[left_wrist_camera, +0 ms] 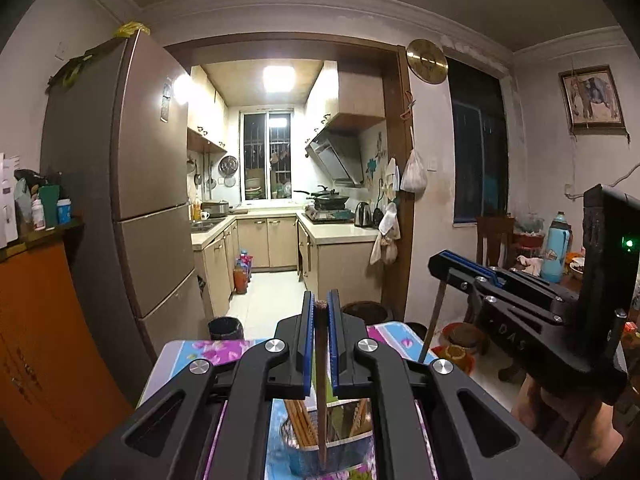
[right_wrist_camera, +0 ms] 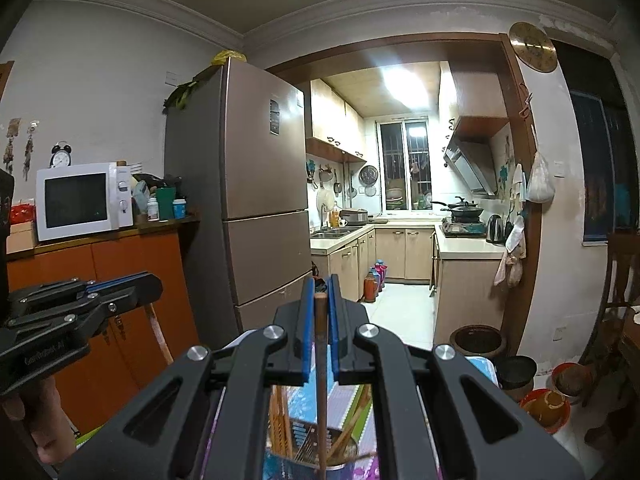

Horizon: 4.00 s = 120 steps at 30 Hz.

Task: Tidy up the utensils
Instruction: 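Lower both held chopsticks into the blue holder, then open both tools to release the chopsticks into the holder, then withdraw both open tools up and away from the holder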

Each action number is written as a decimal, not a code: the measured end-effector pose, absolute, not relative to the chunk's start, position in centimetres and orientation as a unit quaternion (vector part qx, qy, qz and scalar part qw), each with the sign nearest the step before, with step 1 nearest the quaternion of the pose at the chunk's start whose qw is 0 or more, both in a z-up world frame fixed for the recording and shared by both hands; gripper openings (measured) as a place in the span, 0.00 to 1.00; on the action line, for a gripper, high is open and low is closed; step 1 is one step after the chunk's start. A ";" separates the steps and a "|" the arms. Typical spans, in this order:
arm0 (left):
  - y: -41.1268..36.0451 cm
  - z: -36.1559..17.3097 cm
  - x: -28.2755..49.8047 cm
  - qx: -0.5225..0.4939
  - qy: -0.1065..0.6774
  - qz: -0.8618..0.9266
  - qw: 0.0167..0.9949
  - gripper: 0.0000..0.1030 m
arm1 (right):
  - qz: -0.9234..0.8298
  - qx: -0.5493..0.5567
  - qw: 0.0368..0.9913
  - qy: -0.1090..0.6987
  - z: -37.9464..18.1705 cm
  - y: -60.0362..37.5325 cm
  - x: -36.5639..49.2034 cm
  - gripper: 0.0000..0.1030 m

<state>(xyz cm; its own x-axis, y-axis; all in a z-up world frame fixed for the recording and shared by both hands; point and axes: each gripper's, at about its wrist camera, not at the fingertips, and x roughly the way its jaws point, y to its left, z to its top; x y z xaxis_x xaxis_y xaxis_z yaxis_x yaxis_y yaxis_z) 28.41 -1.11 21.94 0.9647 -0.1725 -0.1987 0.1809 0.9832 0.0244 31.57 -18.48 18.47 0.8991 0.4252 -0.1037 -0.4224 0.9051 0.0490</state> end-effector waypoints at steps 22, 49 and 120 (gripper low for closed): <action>-0.9 17.7 37.5 0.001 0.128 -0.097 0.987 0.08 | 0.228 0.032 0.966 0.115 15.3 -17.3 38.8 0.05; 0.5 14.0 40.2 -0.004 0.157 -0.079 0.984 0.08 | 0.224 0.015 0.965 0.138 13.2 -16.4 40.2 0.06; 5.8 7.1 9.9 -0.041 0.042 -0.009 0.998 0.95 | 0.140 0.002 0.987 0.080 5.3 -17.2 13.1 0.95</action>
